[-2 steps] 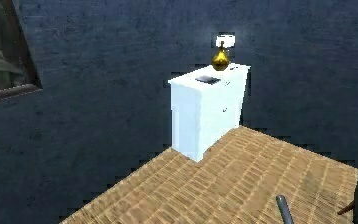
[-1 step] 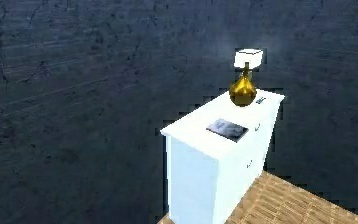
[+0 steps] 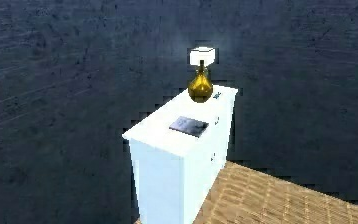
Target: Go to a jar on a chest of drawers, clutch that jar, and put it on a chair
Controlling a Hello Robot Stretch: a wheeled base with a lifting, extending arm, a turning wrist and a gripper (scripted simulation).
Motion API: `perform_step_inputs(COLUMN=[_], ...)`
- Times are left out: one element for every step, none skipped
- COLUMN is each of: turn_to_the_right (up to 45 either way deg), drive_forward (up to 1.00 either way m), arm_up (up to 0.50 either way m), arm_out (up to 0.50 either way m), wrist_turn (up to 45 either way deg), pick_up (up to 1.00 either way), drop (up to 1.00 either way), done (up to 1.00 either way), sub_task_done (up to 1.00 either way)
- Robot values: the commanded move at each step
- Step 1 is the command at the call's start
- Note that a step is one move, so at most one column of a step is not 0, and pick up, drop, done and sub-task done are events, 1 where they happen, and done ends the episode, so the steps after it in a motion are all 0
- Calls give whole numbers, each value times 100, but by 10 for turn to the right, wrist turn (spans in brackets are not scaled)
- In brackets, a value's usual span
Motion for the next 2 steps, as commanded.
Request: perform_step_inputs(turn_to_the_right=[0,-450], drive_forward=[20,0], arm_up=[0,0], arm_out=[0,0], wrist_turn=[0,0], pick_up=[0,0], drop=[0,0], done=[0,0], sub_task_done=[0,0])
